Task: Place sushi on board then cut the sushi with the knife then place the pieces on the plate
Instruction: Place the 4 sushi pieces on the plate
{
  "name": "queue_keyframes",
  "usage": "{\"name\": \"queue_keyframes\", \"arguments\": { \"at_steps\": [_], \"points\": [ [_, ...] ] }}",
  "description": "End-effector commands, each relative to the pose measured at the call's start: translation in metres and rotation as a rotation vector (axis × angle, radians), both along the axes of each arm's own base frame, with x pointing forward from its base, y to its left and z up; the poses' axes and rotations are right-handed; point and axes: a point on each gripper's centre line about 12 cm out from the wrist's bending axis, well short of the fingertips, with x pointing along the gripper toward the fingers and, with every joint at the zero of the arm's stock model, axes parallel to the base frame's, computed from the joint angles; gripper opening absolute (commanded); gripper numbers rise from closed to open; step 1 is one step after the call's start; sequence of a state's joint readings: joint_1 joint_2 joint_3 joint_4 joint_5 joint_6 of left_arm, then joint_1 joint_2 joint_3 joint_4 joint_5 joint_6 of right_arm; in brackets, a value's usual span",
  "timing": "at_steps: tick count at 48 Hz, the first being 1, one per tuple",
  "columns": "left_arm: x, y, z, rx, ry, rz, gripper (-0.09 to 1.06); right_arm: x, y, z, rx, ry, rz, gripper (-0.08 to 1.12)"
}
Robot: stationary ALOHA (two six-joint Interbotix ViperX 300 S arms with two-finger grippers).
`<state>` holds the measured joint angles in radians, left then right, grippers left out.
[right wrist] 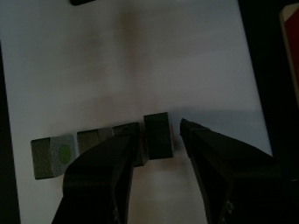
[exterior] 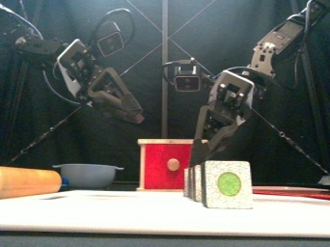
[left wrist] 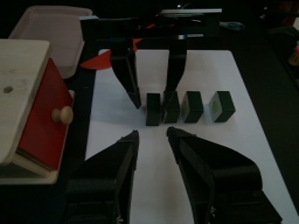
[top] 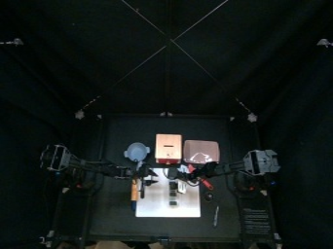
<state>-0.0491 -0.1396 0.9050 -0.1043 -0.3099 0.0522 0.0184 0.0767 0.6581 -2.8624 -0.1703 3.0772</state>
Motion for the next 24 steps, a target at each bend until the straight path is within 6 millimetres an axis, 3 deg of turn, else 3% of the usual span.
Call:
{"name": "queue_keyframes", "arguments": {
  "at_steps": [1, 24],
  "points": [
    [0.002, 0.0, 0.01, -0.001, -0.037, 0.001, 0.74, 0.006, -0.001, 0.012, 0.001, -0.037, -0.004, 0.79],
    [0.001, 0.0, 0.008, -0.001, -0.031, 0.001, 0.74, 0.006, -0.002, 0.002, 0.005, 0.001, -0.007, 0.79]
  ]
}}
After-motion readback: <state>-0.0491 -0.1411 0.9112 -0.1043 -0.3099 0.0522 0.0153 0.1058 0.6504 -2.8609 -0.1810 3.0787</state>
